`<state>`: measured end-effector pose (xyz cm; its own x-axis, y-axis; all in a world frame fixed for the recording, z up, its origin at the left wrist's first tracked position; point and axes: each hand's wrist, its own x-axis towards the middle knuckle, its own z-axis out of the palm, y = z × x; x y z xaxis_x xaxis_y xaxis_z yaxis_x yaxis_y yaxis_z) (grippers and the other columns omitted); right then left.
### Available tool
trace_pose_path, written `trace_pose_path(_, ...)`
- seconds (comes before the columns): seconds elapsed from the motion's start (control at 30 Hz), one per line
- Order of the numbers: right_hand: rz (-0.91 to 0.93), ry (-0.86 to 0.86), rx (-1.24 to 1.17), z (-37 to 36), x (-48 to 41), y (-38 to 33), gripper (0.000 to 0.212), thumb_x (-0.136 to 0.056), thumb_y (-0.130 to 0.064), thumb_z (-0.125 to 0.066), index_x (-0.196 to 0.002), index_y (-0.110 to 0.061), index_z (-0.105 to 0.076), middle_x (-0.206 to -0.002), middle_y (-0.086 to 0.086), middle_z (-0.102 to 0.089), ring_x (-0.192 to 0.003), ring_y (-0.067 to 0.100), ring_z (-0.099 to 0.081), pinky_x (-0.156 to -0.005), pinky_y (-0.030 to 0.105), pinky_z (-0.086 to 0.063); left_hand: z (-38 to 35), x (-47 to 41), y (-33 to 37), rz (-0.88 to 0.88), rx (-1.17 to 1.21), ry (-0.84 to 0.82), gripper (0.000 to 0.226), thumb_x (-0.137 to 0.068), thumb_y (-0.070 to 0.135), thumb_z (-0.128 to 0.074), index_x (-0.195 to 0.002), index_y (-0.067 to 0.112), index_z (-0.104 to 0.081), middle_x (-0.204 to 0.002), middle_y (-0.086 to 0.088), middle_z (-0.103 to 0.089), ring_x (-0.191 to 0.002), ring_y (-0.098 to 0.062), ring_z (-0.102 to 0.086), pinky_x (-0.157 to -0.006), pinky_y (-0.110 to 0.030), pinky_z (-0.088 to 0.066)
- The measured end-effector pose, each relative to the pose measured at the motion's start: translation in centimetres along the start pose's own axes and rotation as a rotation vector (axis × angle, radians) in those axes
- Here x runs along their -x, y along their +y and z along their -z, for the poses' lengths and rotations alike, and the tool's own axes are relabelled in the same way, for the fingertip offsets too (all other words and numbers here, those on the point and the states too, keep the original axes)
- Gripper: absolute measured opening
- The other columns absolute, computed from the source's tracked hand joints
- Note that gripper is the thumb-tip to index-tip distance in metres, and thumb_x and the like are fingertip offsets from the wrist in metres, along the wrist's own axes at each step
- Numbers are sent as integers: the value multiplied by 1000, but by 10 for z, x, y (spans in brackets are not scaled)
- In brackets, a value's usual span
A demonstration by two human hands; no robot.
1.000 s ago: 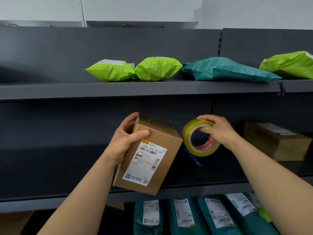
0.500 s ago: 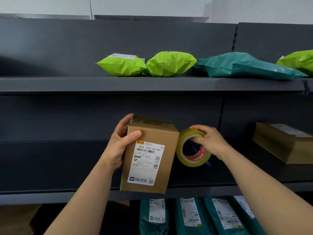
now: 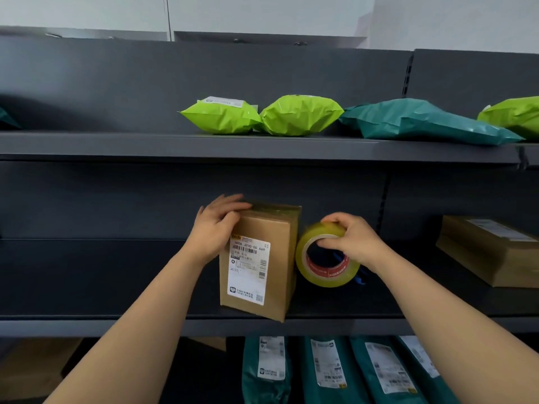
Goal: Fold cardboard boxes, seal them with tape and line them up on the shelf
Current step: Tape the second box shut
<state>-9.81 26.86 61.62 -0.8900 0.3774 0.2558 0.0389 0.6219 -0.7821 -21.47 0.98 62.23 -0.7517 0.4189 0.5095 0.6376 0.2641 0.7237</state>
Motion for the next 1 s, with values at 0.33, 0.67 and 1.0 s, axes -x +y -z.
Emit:
trace_pose_path(0.33,79,-66,52,3,18,1,54,-72,-48,-79,-122,-35,-62,-119,-11,-62,-108,10,-59,-93,30,-50,-30,-20,27,-122,-673,-273,72,-86,66,-2,-146,43,-36,-155,8,-36,-143,-19,-28,-118,-42,-11)
trace_pose_path(0.67,145,-65,40,-18,43,13,58,-87,-37,-69,-140,-32,-47,-95,-8,-74,-88,-8,-63,-75,1,-42,-28,-20,19,-132,-684,-245,81,-79,78,1,-143,47,-36,-153,8,-39,-142,-20,-31,-116,-45,-14)
trace_pose_path(1.0,160,-98,199,-30,47,11,57,-97,-45,-47,-150,-31,-30,-141,7,-45,-130,20,-42,-105,29,-37,-40,-12,16,-16,-644,-178,62,-96,65,-23,-151,37,-23,-162,0,-14,-150,-24,-4,-121,-47,-3)
